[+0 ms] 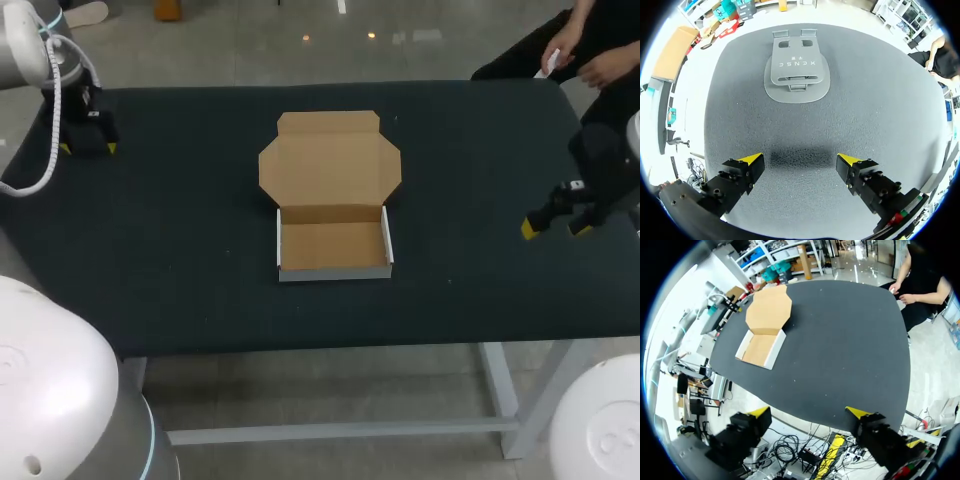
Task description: Assemble the packaging by folding the flat box into shape, placing the metal phone stand inside, and closing the box properly
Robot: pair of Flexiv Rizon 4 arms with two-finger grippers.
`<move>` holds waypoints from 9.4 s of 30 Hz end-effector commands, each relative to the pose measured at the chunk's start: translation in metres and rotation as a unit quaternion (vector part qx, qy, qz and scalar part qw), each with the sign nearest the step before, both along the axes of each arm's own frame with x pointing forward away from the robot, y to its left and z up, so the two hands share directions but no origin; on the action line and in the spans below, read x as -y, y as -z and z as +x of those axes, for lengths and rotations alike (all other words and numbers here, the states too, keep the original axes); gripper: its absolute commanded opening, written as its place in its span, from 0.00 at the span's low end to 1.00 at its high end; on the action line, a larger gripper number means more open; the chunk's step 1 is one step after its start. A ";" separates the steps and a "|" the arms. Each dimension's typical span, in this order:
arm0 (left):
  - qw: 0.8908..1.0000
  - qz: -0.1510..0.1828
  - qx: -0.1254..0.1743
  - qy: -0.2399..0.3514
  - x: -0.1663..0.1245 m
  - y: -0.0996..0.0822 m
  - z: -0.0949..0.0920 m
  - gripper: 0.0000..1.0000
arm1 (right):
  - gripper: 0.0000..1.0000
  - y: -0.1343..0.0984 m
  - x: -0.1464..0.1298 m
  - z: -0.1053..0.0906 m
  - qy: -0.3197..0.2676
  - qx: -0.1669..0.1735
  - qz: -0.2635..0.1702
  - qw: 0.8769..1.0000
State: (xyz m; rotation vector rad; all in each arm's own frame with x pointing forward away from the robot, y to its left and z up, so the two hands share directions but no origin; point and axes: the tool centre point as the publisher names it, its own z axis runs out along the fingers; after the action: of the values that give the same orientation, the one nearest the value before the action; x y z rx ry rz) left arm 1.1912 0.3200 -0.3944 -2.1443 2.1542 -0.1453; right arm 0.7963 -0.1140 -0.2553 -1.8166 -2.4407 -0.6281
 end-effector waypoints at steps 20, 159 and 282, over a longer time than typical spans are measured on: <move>0.999 0.001 -0.036 0.008 -0.007 0.003 0.025 1.00 | 1.00 -0.002 0.001 -0.001 -0.001 -0.002 0.001 1.000; 1.000 0.004 -0.007 0.006 -0.005 0.006 0.108 0.85 | 1.00 -0.002 0.001 -0.001 -0.001 -0.002 0.001 1.000; 0.993 0.003 0.117 0.031 0.011 -0.049 0.032 0.00 | 1.00 -0.001 -0.015 0.007 -0.137 0.081 0.011 0.987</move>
State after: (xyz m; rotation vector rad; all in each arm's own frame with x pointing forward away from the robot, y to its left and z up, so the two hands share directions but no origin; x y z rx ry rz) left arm 1.2500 0.3166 -0.3564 -1.9948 2.1242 -0.3201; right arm 0.8070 -0.0979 -0.2528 -1.5053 -2.6755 -0.7538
